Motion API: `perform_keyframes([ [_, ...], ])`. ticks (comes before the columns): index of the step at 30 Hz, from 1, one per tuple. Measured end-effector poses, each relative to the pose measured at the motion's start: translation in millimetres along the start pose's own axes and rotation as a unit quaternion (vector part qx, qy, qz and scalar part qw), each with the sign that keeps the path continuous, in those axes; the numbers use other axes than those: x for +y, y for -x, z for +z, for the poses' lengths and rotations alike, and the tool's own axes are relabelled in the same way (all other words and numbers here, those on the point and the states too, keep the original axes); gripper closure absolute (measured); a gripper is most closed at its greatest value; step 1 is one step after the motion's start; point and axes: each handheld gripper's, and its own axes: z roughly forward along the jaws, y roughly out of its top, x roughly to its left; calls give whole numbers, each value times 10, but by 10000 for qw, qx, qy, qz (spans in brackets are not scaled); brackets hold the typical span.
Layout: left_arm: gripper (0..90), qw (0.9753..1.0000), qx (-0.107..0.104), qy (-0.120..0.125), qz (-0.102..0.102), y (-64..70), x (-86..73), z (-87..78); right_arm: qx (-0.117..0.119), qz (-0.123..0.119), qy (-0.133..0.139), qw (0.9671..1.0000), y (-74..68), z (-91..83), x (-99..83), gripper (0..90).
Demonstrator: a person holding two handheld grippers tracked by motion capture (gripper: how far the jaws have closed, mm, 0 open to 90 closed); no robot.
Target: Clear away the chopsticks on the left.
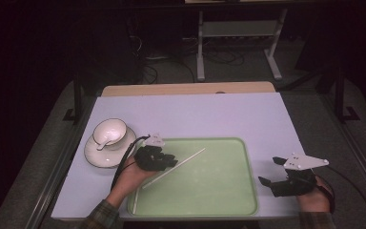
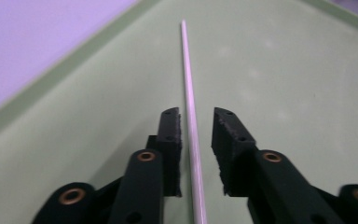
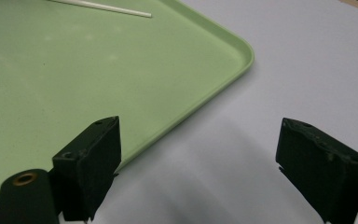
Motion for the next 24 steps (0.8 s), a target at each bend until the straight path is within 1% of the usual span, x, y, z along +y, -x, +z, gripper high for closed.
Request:
perform_keyframes([
  [5, 882, 9999, -49, 23, 139, -34, 198, 125, 16, 10, 18, 10000, -2, 0, 2, 131],
  [6, 897, 9999, -67, 43, 141, -36, 234, 153, 24, 9, 9, 10000, -3, 5, 4, 131],
  [9, 898, 9997, -98, 29, 218, -42, 336, 248, 34, 5, 17, 10000, -3, 8, 4, 131],
  [13, 898, 9996, -124, -2, 253, -54, 441, 395, 39, 21, 21, 10000, -1, 7, 0, 131],
  [17, 898, 9996, -204, -25, 212, -65, 529, 562, 49, 18, 34, 10000, -1, 6, 0, 131],
  [21, 898, 9993, -243, -139, 236, -56, 609, 731, 56, 15, 46, 10000, 2, 4, -1, 131],
  [24, 898, 9992, -292, -161, 227, -41, 657, 828, 55, 31, 52, 10000, 7, 0, -5, 131],
])
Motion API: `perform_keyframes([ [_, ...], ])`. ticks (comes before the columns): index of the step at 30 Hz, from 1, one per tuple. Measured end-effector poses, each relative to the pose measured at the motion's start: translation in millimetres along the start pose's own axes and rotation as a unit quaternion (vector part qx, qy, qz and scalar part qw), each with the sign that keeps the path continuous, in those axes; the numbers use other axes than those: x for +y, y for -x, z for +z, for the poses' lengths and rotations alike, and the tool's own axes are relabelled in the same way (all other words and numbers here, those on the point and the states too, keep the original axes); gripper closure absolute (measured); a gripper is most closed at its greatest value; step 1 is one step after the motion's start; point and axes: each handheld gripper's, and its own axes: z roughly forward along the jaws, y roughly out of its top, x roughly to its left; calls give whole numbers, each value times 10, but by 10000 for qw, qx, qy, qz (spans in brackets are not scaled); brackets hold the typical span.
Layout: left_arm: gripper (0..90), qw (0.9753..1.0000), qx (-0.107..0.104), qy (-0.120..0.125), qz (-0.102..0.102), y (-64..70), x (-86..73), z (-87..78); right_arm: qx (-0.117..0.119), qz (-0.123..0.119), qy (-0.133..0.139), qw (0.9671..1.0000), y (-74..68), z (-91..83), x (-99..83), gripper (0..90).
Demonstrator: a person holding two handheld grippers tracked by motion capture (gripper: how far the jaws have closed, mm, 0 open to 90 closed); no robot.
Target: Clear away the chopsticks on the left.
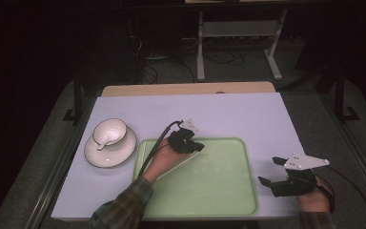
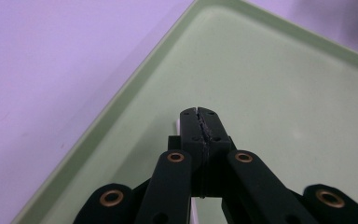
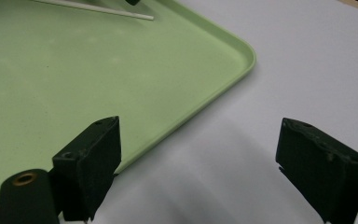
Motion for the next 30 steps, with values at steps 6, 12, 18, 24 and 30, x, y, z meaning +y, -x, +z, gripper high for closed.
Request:
perform_keyframes([
  [6, 898, 9999, 33, -106, 42, 17, 48, 149, 3, -4, 13, 10000, 7, -4, -3, 131],
  [12, 898, 9996, 206, -167, -39, -47, 29, 175, -3, 9, 15, 10000, 11, -11, -7, 131],
  [18, 898, 9990, 365, -211, -146, -129, -6, 110, -5, 12, 13, 10000, 12, -11, -7, 131],
  [24, 899, 9983, 464, -156, -307, -212, -80, 23, -8, 7, 11, 10000, 10, -9, -7, 131],
  [30, 899, 9975, 561, -150, -411, -278, -156, -72, -11, 5, -1, 10000, 7, -6, -6, 131],
])
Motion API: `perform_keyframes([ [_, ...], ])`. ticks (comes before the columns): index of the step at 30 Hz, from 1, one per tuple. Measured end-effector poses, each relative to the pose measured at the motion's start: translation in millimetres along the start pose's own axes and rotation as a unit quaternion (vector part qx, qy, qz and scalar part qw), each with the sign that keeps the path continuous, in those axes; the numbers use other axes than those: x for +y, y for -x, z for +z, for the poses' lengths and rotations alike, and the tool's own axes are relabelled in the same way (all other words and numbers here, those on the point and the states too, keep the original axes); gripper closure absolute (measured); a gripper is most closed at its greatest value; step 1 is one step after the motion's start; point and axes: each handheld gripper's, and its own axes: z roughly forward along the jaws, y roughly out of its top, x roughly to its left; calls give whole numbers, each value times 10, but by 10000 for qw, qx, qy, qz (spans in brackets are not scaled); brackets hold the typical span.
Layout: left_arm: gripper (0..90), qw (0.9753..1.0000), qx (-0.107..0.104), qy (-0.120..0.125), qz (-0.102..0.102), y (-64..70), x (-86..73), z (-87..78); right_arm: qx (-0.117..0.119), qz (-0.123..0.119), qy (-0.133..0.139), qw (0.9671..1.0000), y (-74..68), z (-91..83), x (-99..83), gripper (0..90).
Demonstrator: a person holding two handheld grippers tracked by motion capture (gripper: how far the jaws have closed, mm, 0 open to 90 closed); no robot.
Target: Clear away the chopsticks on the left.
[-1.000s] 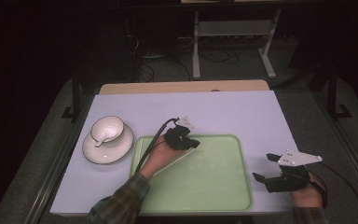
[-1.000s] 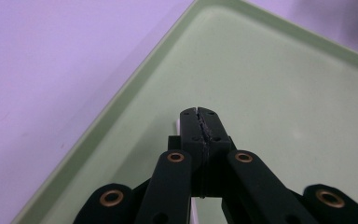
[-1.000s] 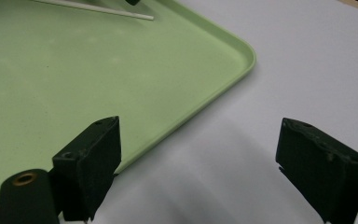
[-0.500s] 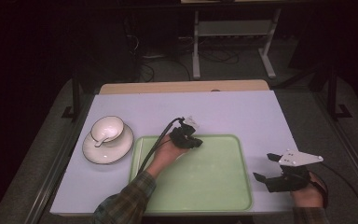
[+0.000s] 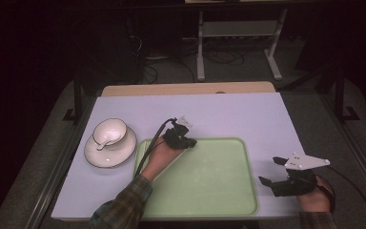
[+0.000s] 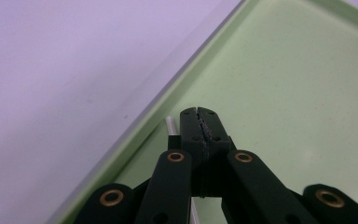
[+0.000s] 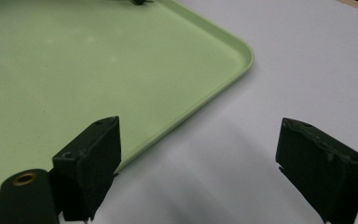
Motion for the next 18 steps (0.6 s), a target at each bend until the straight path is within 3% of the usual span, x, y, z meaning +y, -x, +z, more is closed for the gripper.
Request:
perform_keyframes([
  [18, 899, 9994, 177, 84, -285, -192, -233, -235, -17, -19, -16, 10000, -4, 3, 2, 131],
])
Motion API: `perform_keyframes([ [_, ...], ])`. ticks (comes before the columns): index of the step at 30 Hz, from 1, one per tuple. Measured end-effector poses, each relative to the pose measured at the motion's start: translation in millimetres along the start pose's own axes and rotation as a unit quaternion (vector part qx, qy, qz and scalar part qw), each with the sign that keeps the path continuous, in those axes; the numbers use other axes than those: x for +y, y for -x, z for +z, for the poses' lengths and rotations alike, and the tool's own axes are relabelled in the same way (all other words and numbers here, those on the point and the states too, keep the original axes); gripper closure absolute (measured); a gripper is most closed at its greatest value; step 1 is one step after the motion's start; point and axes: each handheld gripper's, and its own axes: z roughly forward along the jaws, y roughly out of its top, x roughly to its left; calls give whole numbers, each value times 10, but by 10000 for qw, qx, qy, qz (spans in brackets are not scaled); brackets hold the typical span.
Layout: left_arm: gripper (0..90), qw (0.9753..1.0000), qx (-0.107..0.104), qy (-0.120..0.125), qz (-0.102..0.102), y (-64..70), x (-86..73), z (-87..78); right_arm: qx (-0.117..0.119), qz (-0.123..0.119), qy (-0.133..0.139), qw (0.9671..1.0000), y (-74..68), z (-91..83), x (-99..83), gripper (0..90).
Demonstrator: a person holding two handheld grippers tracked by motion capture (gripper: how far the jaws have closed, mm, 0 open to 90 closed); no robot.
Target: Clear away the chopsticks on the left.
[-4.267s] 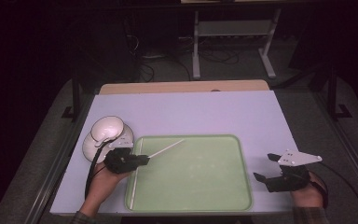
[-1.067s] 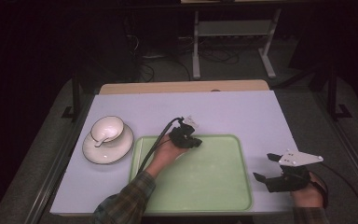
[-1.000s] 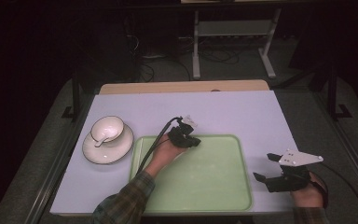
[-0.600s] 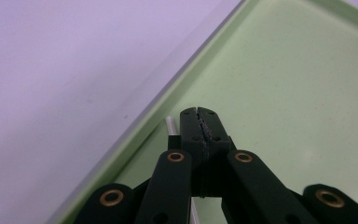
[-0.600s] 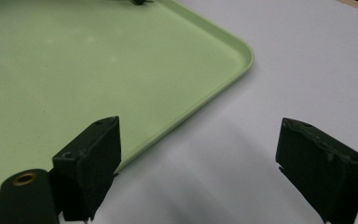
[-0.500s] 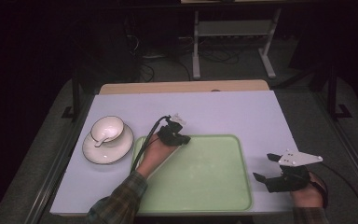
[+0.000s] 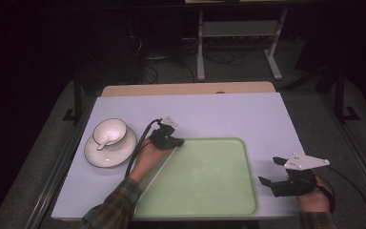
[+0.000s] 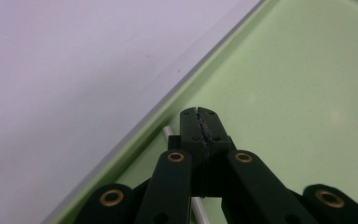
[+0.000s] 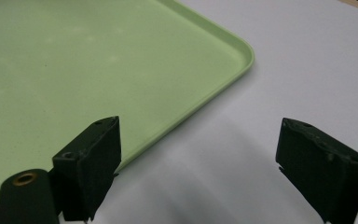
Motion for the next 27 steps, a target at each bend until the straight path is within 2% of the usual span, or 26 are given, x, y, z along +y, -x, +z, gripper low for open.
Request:
perform_keyframes([
  [19, 899, 9992, 294, -78, -266, -217, -260, -312, 7, 10, -4, 10000, -9, 8, 4, 131],
  [27, 899, 9991, 321, -11, -287, -221, -364, -437, 3, 16, -14, 10000, -11, 10, 4, 131],
])
